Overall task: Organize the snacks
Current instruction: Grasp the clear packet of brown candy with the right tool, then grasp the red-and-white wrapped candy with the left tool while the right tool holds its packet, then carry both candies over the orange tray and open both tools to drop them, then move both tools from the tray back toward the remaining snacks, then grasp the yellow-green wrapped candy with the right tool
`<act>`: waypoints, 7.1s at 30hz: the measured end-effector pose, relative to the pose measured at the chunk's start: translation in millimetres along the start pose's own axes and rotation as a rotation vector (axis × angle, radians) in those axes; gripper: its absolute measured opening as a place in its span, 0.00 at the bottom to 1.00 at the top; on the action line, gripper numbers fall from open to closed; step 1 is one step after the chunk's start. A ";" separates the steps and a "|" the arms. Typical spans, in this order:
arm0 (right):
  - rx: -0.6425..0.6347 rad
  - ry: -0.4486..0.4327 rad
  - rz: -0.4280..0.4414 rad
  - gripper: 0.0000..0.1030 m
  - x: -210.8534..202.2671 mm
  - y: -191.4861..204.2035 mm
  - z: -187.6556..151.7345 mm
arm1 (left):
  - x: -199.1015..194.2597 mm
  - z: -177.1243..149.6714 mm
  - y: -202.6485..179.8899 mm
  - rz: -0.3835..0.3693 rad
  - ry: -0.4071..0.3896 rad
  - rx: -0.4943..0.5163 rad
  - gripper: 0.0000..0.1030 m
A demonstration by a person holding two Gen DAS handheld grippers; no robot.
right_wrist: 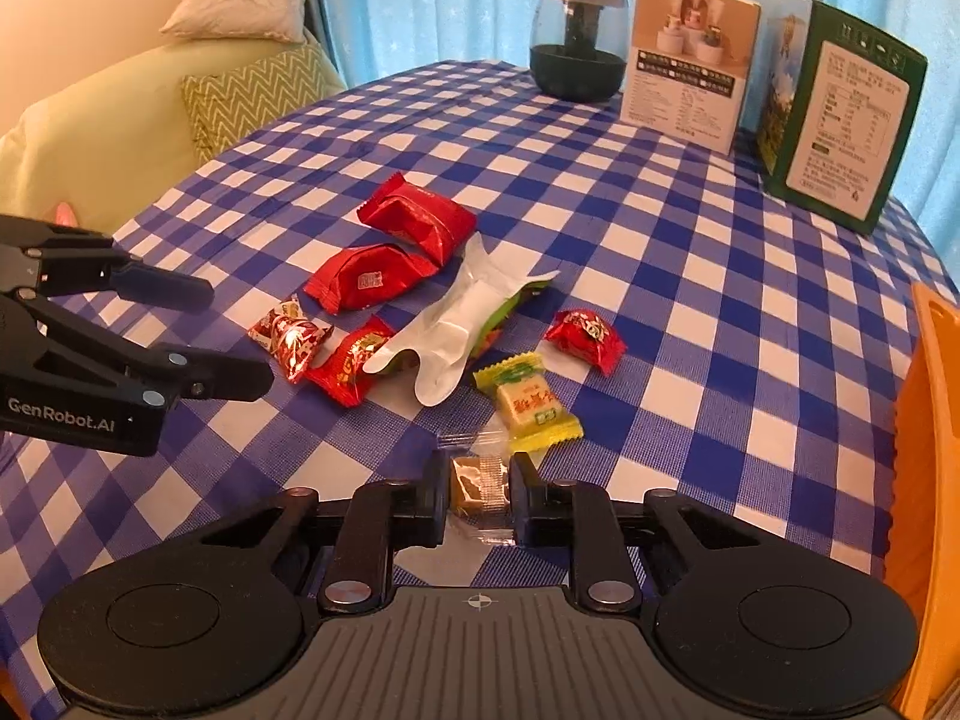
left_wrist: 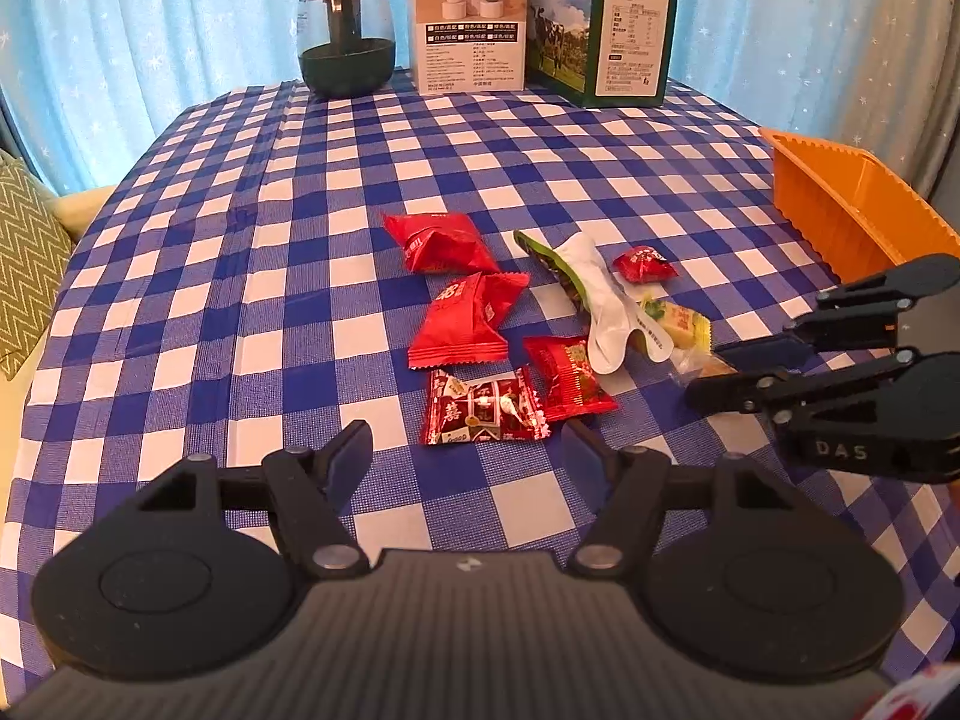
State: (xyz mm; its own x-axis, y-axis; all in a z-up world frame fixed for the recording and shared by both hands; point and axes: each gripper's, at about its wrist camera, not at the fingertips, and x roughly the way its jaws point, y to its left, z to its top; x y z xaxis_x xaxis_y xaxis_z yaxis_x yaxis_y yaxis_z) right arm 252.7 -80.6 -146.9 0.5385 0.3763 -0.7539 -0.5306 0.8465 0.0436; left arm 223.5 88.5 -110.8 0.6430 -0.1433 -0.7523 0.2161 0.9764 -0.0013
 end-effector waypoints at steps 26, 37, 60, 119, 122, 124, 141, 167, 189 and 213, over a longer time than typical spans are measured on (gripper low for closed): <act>0.131 -0.072 -0.013 0.21 -25.8 -10.0 7.6 | 27.3 6.3 0.9 0.006 -0.036 -0.072 0.34; 0.147 -0.086 -0.016 0.21 -31.0 -10.0 7.2 | 22.2 5.9 3.4 0.008 -0.041 -0.076 0.16; 0.274 -0.206 -0.241 0.21 -94.0 -43.4 -1.0 | -30.4 59.5 -92.7 -0.140 -0.195 0.045 0.16; 0.602 -0.220 -0.443 0.21 -172.3 -156.5 -64.8 | 7.2 90.6 -236.3 -0.321 -0.131 0.196 0.33; 0.594 -0.207 -0.445 0.23 -167.3 -154.8 -61.9 | 8.2 89.8 -232.0 -0.308 -0.127 0.194 0.36; 0.602 -0.211 -0.448 0.28 -167.5 -154.9 -61.3 | 8.1 89.2 -228.2 -0.302 -0.127 0.190 0.38; 0.592 -0.228 -0.448 0.37 -168.6 -146.2 -55.1 | -3.3 84.1 -192.0 -0.252 -0.147 0.154 0.49; 0.348 -0.280 -0.252 0.55 -133.0 -64.6 -1.8 | -35.1 59.3 -38.8 -0.011 -0.157 -0.038 0.68; 0.011 -0.059 -0.049 0.55 -31.4 -18.3 19.0 | -2.6 16.5 -12.1 -0.011 -0.014 -0.021 0.62; -0.055 0.027 0.043 0.20 22.0 -23.6 32.4 | 19.2 14.9 -17.3 -0.045 0.017 -0.034 0.55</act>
State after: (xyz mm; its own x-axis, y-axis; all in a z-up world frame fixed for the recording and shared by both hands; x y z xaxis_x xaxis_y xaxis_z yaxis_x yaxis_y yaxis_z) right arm 298.3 -80.1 -143.2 0.4965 0.4010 -0.7698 -0.5882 0.8076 0.0413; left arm 243.1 66.4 -115.4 0.6204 -0.1845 -0.7622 0.2189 0.9740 -0.0576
